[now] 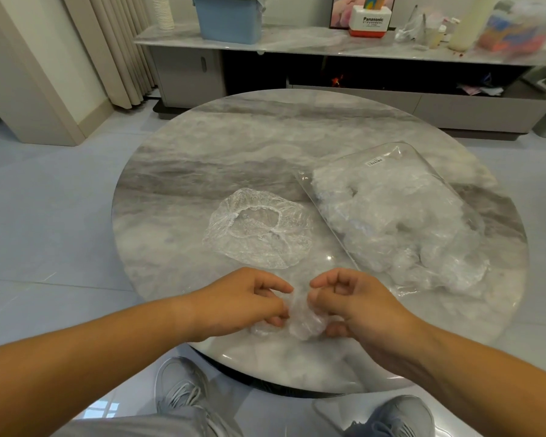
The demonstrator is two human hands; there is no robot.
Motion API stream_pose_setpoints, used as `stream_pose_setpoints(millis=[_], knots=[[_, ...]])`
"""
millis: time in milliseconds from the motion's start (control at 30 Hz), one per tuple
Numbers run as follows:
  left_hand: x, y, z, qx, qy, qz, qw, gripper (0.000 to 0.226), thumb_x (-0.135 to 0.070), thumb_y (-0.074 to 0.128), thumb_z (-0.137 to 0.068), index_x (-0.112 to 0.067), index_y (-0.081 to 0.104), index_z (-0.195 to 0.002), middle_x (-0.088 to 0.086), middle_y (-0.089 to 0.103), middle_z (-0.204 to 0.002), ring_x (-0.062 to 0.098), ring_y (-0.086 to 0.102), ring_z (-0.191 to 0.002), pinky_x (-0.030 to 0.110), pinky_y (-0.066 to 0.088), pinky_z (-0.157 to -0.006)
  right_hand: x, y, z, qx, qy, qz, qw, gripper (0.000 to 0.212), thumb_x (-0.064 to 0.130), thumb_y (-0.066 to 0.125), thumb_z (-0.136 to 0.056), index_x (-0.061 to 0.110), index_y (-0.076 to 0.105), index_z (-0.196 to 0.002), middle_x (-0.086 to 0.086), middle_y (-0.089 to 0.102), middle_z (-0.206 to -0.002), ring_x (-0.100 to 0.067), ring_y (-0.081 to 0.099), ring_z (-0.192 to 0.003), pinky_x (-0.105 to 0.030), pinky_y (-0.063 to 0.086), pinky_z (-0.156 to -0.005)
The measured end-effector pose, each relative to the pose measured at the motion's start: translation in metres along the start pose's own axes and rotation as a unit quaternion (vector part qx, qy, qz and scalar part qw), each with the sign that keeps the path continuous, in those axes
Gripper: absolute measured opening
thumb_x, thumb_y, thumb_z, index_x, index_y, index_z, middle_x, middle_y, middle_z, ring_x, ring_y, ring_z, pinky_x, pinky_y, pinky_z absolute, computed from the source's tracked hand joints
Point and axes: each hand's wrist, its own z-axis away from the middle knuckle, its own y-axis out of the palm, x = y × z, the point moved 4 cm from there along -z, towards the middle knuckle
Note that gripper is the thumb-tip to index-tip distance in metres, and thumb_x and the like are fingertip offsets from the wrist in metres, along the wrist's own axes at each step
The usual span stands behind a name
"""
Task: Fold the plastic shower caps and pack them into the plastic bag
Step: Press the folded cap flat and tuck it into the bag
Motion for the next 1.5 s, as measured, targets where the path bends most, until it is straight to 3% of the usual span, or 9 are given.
stream_pose_setpoints(millis=[167,333,500,667,867,1067,1200,1367,1500], knots=[[0.0,0.004,0.0,0.05,-0.032,0.099,0.993,0.036,-0.007,0.049,-0.099,-0.019,0.065,-0.129,0.008,0.076,-0.11,0.02,0.072,-0.105,0.038,0.055,-0.1,0.003,0.008,0.0,0.034,-0.102,0.017,0.994,0.02,0.023,0.063,-0.098,0.005,0.068,-0.105,-0.015,0.075,-0.099,-0.026,0.073,-0.096,-0.039,0.058,-0.091],[0.004,0.0,-0.001,-0.008,-0.043,0.158,0.987,0.04,-0.001,0.051,-0.097,-0.017,0.06,-0.133,0.014,0.063,-0.095,0.023,0.069,-0.091,0.038,0.061,-0.086,-0.007,0.014,0.007,0.129,-0.223,0.319,0.912,0.043,0.054,0.043,-0.096,0.03,0.066,-0.122,0.013,0.069,-0.115,-0.005,0.062,-0.11,-0.022,0.047,-0.097],[0.006,-0.011,-0.003,-0.078,-0.011,0.1,0.992,0.03,-0.022,0.075,-0.09,-0.015,0.065,-0.118,0.011,0.063,-0.085,0.016,0.069,-0.073,0.033,0.062,-0.07,-0.013,0.024,0.014,0.182,-0.328,0.537,0.756,0.055,0.055,0.033,-0.104,0.025,0.053,-0.145,0.012,0.053,-0.146,-0.002,0.042,-0.137,-0.024,0.032,-0.113],[0.006,-0.029,-0.006,-0.166,0.01,-0.027,0.986,0.039,-0.037,0.089,-0.072,-0.02,0.069,-0.1,0.001,0.067,-0.073,0.011,0.064,-0.059,0.031,0.057,-0.056,-0.015,0.024,0.011,0.182,-0.319,0.589,0.72,0.06,0.061,0.028,-0.103,0.028,0.049,-0.148,0.014,0.042,-0.154,-0.002,0.028,-0.145,-0.031,0.026,-0.117],[0.009,-0.034,-0.015,-0.149,-0.015,-0.142,0.979,0.05,-0.049,0.095,-0.057,-0.028,0.069,-0.094,-0.006,0.072,-0.085,0.004,0.065,-0.066,0.023,0.05,-0.063,-0.019,0.021,0.012,0.188,-0.324,0.626,0.684,0.061,0.064,0.029,-0.102,0.032,0.041,-0.152,0.016,0.032,-0.16,-0.012,0.024,-0.143,-0.035,0.025,-0.117],[0.005,-0.025,-0.019,-0.079,-0.048,-0.128,0.987,0.046,-0.035,0.095,-0.064,-0.012,0.068,-0.093,0.001,0.063,-0.069,0.015,0.059,-0.06,0.03,0.053,-0.06,-0.017,0.013,0.014,0.21,-0.309,0.569,0.733,0.068,0.061,0.042,-0.1,0.032,0.024,-0.159,0.016,0.033,-0.155,0.001,0.015,-0.143,-0.025,0.016,-0.118],[0.004,-0.019,-0.021,-0.069,-0.05,-0.088,0.992,0.03,-0.027,0.091,-0.072,-0.009,0.068,-0.079,-0.001,0.06,-0.062,0.013,0.059,-0.058,0.028,0.056,-0.063,-0.018,0.004,0.02,0.189,-0.334,0.511,0.769,0.06,0.06,0.046,-0.099,0.029,0.042,-0.151,0.023,0.024,-0.161,0.006,0.018,-0.148,-0.02,0.02,-0.119],[-0.019,-0.014,-0.016,-0.081,-0.01,0.085,0.993,0.02,-0.012,0.083,-0.082,-0.009,0.063,-0.079,0.003,0.061,-0.061,0.015,0.061,-0.056,0.029,0.058,-0.059,-0.006,-0.004,0.027,0.048,-0.256,0.337,0.905,0.046,0.069,0.048,-0.091,0.043,0.062,-0.126,0.025,0.029,-0.149,0.009,0.035,-0.137,-0.014,0.036,-0.109],[-0.049,0.001,-0.011,-0.085,0.038,0.181,0.979,0.015,-0.011,0.076,-0.087,-0.004,0.063,-0.09,0.014,0.067,-0.078,0.017,0.066,-0.066,0.027,0.06,-0.063,0.013,-0.014,0.027,0.0,-0.155,0.047,0.987,0.027,0.052,0.059,-0.093,0.037,0.077,-0.108,0.02,0.07,-0.112,0.003,0.064,-0.106,-0.031,0.052,-0.101]])
